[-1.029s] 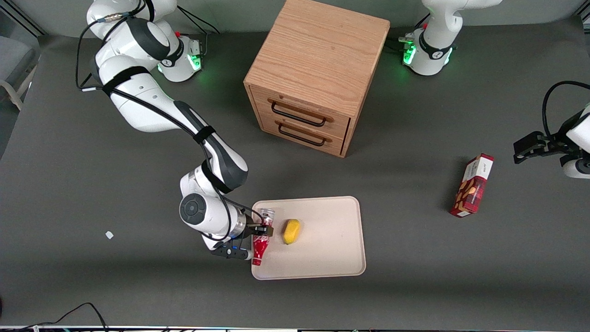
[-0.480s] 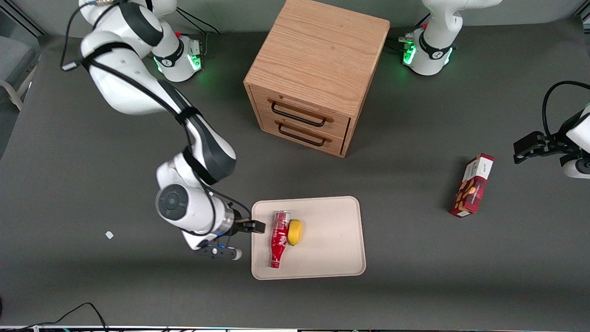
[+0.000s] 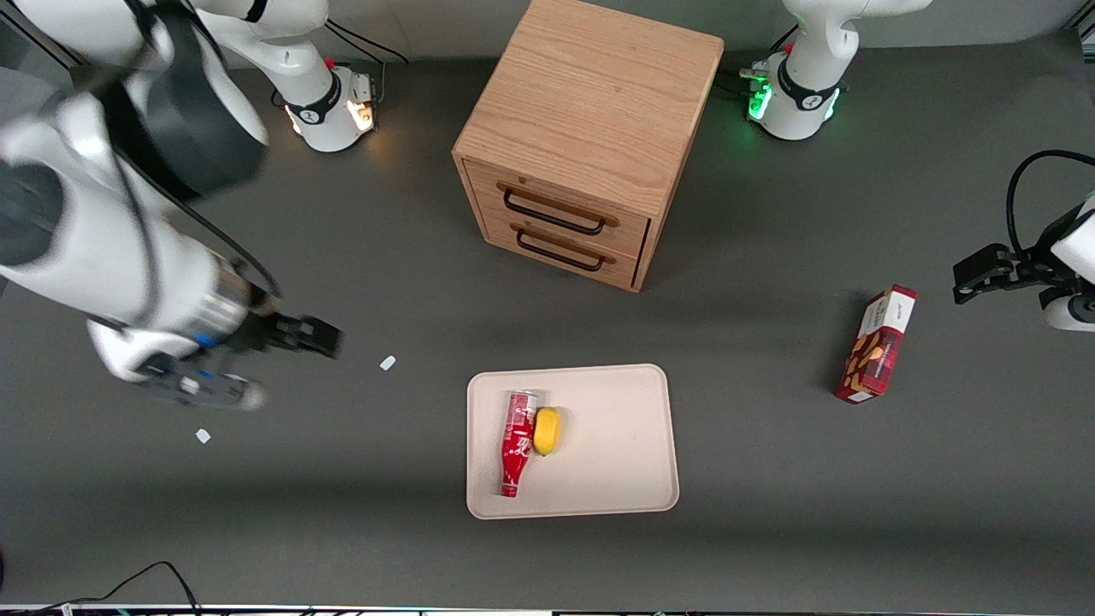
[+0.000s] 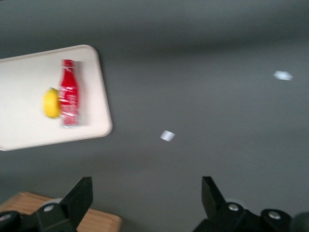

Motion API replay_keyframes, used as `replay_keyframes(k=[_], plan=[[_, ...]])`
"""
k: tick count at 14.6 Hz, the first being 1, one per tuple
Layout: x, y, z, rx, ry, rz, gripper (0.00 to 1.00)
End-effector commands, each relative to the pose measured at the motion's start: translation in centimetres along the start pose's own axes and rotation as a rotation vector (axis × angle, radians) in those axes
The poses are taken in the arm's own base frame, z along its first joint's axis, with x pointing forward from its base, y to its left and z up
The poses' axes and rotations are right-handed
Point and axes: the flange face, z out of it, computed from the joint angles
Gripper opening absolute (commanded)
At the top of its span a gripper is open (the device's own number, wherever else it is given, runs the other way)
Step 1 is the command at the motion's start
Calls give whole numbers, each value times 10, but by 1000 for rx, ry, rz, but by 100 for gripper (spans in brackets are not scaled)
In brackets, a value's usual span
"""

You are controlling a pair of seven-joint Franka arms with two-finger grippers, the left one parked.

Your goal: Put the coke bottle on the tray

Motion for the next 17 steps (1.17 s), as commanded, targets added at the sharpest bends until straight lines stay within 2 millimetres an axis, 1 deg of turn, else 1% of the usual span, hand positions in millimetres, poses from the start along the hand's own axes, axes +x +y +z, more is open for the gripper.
replay_keyframes(k=[1,2,3,4,6,7,8,9,11,14,15,17], plan=[[-42,64,-51,-27,-41,-10,100],[-56,94,-61,-12,-53,1,100],[-71,115,-59,-1,-67,27,100],[-87,127,-52,4,-61,44,100],[-122,138,-30,12,-14,39,100],[-136,140,-18,14,4,40,100],[-143,142,-11,15,15,41,100],[-144,142,-9,16,10,41,100],[-139,141,-21,19,17,45,100],[-117,135,-44,49,-5,52,100],[-110,134,-48,46,-24,50,100],[-104,135,-56,41,-47,51,100]])
